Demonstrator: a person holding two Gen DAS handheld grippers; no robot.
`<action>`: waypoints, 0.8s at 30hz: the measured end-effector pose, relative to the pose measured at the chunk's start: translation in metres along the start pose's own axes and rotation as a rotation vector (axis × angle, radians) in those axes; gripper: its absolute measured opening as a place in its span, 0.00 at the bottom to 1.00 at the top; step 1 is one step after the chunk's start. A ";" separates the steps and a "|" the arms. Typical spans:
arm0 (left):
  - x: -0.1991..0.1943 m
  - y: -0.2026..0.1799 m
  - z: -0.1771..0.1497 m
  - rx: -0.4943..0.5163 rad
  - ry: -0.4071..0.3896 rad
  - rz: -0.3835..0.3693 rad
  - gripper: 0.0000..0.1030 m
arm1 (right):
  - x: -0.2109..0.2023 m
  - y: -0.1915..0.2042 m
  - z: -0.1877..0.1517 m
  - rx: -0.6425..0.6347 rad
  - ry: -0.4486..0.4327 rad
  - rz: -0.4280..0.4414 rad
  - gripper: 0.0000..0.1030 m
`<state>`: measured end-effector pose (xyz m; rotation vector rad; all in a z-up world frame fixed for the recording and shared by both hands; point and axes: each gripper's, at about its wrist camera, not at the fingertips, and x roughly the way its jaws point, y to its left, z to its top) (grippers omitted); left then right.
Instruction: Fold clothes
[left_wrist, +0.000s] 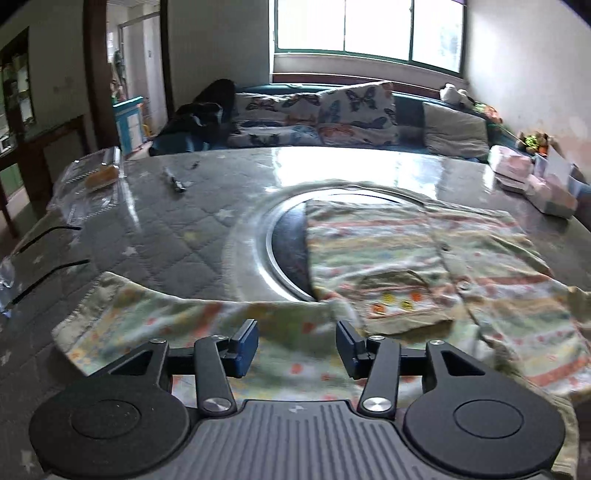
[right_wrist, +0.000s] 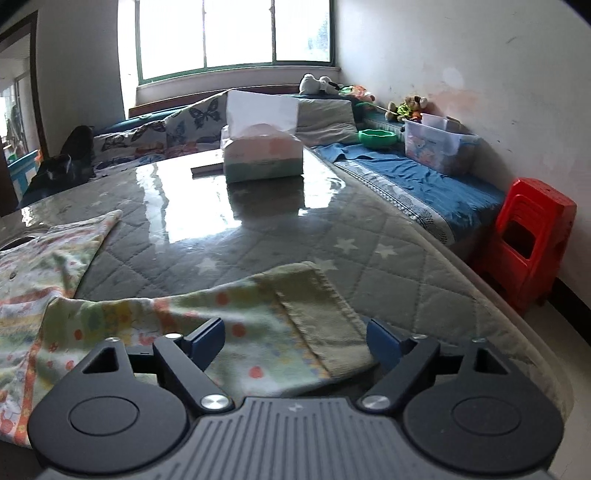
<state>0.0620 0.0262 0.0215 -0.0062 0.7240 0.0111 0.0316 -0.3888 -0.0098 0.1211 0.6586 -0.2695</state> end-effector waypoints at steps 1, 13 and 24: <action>0.000 -0.003 0.000 0.003 0.003 -0.008 0.52 | -0.001 -0.002 0.000 0.003 -0.001 -0.002 0.80; -0.003 -0.032 -0.002 0.029 0.007 -0.064 0.81 | -0.005 -0.014 -0.008 0.049 -0.002 -0.034 0.63; 0.000 -0.045 -0.009 0.025 0.029 -0.096 1.00 | -0.009 -0.020 -0.010 0.118 -0.032 -0.015 0.26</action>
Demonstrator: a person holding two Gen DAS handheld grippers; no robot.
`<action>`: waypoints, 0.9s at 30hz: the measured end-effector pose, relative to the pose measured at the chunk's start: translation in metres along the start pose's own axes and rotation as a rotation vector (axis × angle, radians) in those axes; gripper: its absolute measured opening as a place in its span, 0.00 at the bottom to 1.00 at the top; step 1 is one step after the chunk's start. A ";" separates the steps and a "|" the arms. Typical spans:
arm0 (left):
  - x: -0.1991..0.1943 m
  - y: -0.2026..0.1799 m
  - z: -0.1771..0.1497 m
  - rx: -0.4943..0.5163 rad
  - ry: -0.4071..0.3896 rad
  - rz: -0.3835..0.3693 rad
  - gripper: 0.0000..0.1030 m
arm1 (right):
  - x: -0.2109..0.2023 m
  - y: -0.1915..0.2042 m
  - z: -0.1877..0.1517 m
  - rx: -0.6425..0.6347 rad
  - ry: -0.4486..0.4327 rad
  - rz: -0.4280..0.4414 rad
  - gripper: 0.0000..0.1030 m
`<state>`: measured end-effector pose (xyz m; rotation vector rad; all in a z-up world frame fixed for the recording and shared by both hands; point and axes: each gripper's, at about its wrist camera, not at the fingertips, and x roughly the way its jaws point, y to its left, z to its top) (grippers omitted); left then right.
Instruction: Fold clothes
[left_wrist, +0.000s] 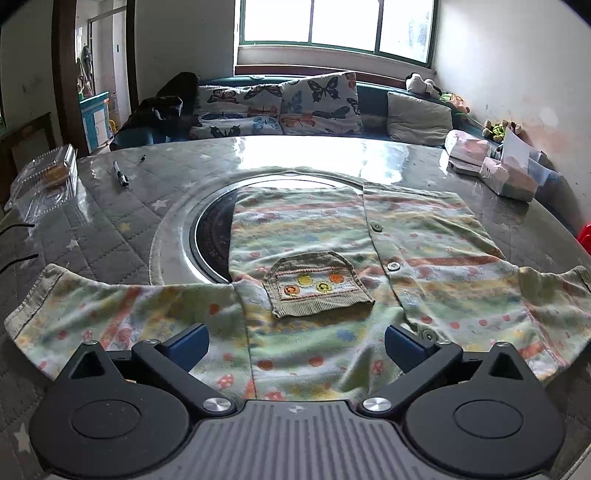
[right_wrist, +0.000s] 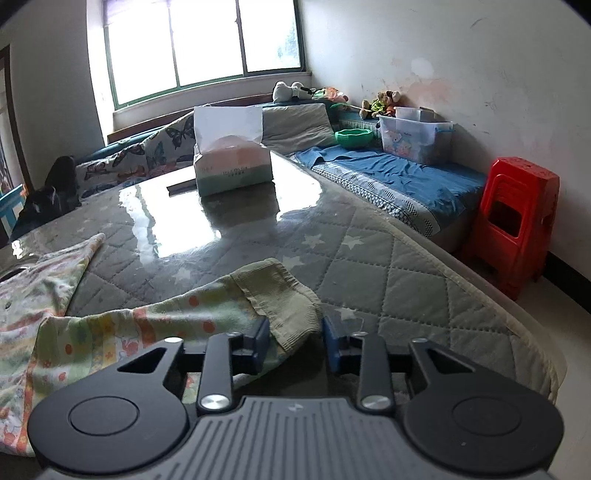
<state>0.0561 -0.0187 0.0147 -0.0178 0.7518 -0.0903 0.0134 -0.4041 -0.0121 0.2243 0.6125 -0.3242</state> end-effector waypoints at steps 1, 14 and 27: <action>0.000 0.000 0.000 0.001 0.003 0.001 1.00 | 0.000 0.000 0.000 0.005 -0.002 0.004 0.21; 0.003 -0.001 -0.004 -0.005 0.019 0.008 1.00 | -0.026 0.025 0.018 0.011 -0.071 0.182 0.11; -0.002 0.010 -0.009 -0.043 0.009 0.015 1.00 | -0.066 0.130 0.058 -0.176 -0.151 0.481 0.09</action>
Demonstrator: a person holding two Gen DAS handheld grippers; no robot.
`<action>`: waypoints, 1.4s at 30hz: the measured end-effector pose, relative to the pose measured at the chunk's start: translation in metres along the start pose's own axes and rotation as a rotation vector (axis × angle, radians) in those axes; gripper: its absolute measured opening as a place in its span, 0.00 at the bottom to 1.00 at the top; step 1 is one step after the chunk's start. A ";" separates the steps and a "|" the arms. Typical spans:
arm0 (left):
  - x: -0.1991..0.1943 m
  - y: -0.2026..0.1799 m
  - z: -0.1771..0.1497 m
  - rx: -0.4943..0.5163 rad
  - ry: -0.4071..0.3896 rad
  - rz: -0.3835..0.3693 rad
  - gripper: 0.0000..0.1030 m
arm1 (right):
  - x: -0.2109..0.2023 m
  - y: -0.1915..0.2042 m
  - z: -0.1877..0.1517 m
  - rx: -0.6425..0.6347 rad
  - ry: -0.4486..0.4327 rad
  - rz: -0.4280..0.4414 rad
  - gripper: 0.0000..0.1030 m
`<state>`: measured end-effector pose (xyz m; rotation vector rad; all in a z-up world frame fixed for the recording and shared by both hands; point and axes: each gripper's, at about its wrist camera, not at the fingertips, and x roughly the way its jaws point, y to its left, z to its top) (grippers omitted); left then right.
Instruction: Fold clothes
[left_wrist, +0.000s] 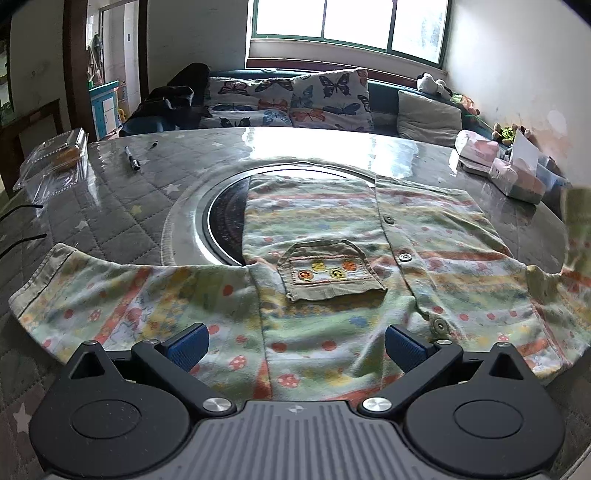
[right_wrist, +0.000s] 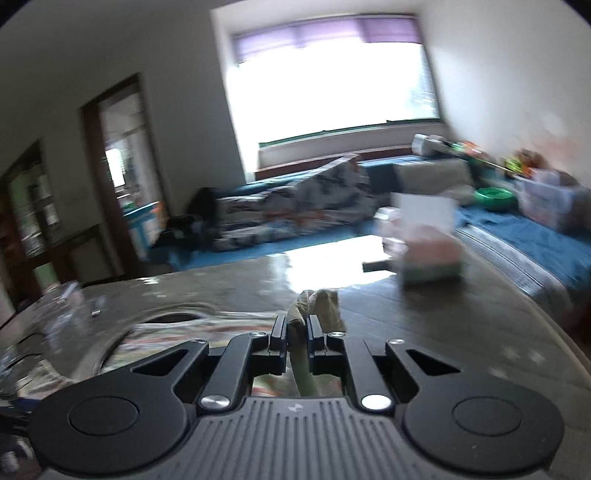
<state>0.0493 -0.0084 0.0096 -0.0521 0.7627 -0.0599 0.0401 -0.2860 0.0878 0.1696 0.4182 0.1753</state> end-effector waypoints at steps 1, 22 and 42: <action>-0.001 0.001 0.000 -0.004 -0.002 0.001 1.00 | 0.004 0.012 0.003 -0.024 0.001 0.029 0.09; -0.009 0.033 -0.007 -0.096 -0.017 0.035 1.00 | 0.059 0.194 -0.025 -0.312 0.148 0.405 0.20; 0.005 -0.012 0.011 0.022 -0.018 -0.007 1.00 | 0.053 0.088 -0.079 -0.341 0.422 0.199 0.45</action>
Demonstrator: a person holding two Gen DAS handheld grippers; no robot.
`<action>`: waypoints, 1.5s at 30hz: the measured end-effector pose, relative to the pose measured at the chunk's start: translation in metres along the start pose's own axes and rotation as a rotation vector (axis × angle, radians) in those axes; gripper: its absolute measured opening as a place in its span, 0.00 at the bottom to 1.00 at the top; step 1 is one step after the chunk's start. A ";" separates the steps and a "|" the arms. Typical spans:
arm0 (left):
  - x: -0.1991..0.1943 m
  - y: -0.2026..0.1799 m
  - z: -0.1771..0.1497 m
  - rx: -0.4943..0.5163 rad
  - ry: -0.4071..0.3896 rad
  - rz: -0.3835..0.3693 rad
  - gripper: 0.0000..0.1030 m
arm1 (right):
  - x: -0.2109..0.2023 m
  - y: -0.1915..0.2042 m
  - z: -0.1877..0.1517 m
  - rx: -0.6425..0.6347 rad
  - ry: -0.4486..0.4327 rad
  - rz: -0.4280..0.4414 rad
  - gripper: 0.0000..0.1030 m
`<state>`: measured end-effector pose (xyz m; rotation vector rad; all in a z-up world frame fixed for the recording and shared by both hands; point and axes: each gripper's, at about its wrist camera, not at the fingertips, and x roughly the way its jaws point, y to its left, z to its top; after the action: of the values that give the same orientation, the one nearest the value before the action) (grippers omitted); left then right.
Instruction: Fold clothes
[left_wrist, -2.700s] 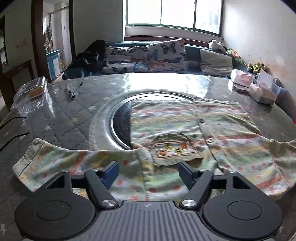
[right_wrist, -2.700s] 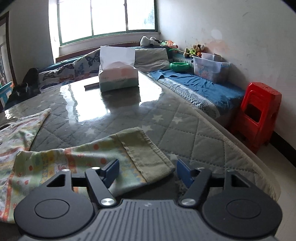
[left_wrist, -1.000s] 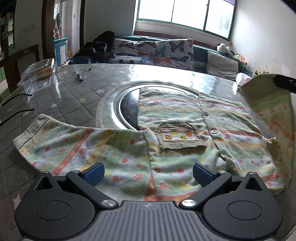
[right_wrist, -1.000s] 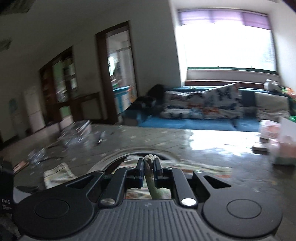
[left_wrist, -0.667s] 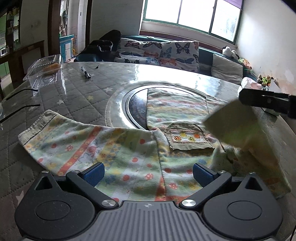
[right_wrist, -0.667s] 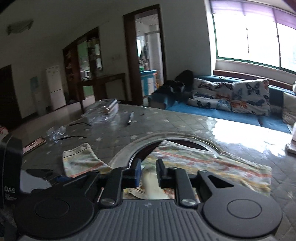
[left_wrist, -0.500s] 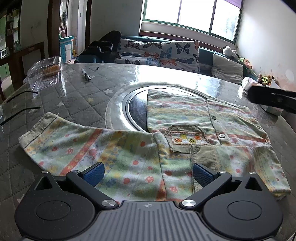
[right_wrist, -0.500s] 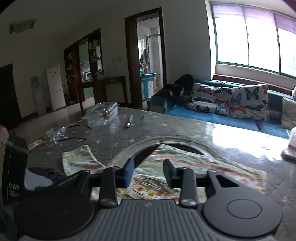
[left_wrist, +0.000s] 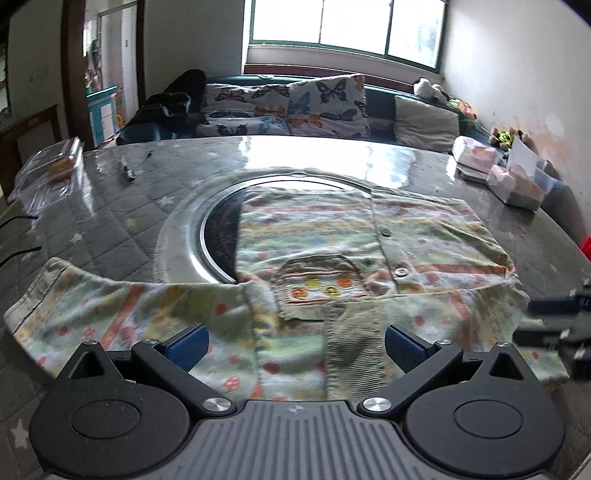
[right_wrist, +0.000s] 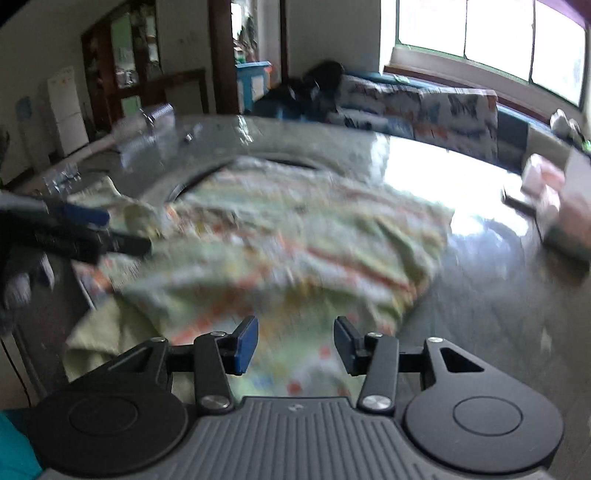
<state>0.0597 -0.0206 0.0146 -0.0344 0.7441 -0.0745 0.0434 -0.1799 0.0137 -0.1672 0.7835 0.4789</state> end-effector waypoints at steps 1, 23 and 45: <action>0.002 -0.003 0.001 0.011 0.001 0.000 1.00 | 0.001 -0.003 -0.006 0.008 0.007 -0.002 0.45; 0.032 0.005 0.009 0.092 0.023 0.160 1.00 | 0.031 -0.025 0.011 0.029 -0.023 -0.013 0.50; 0.003 0.003 -0.016 0.097 0.005 0.064 1.00 | 0.038 0.046 0.028 -0.134 -0.064 0.058 0.52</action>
<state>0.0517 -0.0182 0.0008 0.0819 0.7454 -0.0499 0.0631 -0.1172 0.0079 -0.2528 0.6956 0.5894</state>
